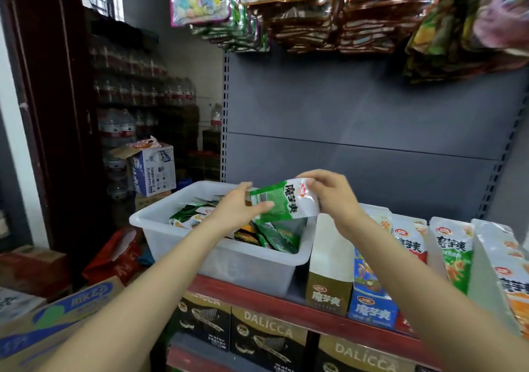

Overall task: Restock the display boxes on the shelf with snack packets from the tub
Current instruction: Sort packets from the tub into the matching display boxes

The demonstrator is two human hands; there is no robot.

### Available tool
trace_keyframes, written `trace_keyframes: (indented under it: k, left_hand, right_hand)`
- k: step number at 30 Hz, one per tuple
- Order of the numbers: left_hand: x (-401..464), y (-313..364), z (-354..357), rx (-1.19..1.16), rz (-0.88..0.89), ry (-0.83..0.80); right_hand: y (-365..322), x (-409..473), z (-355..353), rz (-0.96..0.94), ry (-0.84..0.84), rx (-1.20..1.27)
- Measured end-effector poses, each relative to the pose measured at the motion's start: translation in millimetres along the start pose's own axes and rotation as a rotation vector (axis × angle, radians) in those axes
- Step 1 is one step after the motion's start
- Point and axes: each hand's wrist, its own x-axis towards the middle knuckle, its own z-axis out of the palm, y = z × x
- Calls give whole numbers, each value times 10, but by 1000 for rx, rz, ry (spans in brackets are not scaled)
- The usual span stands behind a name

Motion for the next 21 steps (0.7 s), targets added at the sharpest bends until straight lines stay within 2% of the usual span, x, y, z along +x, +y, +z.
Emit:
trace_keyframes:
  k: [3,7,9,10,12,14,17,18,21]
  left_hand:
    - [-14,164,118,-98,-43,-12]
    - [-83,451,326,-485,-17,-92]
    - [-76,540,456,-451,72,16]
    - [-77,587,521,-370,144,101]
    - [-132,713,644,-223,306,261]
    - [-218,836,754,-157,508,315]
    - [-291,950,901,-28,795,154]
    - [-289,961,953,41,835,74]
    - [-296,990,1064,174,765,-131]
  right_hand:
    - [0,-100,-258,-32,51,49]
    - [23,-229,-633,24,200,63]
    - [70,-251,-820,150,308,-53]
    - [96,-265,-902,252,308,-91]
    - [112,-326,-1021,450,224,-117]
    - [94,-390,-1097,544,158,-11]
    - [76,-449,-1149,465,128,367]
    - [87,-447,-1168,402,157,381]
    - [165,-432,-1258,272,245,310]
